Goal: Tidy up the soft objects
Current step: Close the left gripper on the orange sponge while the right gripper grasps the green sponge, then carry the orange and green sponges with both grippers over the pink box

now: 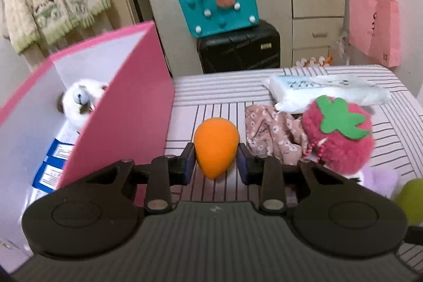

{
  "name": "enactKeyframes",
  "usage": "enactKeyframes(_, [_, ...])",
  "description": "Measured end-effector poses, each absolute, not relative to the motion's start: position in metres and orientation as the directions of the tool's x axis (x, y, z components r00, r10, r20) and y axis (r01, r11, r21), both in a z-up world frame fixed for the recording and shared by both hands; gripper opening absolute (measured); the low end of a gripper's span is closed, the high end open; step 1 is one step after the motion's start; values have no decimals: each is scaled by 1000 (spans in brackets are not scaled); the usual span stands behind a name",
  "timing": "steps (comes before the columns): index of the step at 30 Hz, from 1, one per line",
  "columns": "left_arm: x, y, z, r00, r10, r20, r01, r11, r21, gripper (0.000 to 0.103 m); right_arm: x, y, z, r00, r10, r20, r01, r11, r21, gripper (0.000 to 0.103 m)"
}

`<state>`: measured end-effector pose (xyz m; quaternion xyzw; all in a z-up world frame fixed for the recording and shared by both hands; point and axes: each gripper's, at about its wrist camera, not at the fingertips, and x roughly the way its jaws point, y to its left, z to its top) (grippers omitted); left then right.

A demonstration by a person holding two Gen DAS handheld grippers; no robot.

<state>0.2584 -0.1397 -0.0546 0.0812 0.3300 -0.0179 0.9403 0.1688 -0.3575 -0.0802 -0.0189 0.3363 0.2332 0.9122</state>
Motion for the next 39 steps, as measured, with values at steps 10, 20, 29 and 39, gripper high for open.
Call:
enactKeyframes(10, [244, -128, -40, 749, -88, -656, 129, 992, 14, 32, 172, -356, -80, 655, 403, -639, -402, 902, 157, 54])
enactKeyframes(20, [230, -129, -36, 767, -132, -628, 163, 987, -9, 32, 168, -342, -88, 693, 323, -644, -282, 944, 169, 56])
enactKeyframes(29, [214, -116, -38, 756, -159, -635, 183, 983, -29, 32, 161, -332, -92, 748, 254, -613, -195, 967, 163, 52])
enactKeyframes(39, [190, -103, -19, 708, -239, -664, 260, 963, -70, 32, 155, -326, -75, 739, 278, -614, -187, 960, 210, 52])
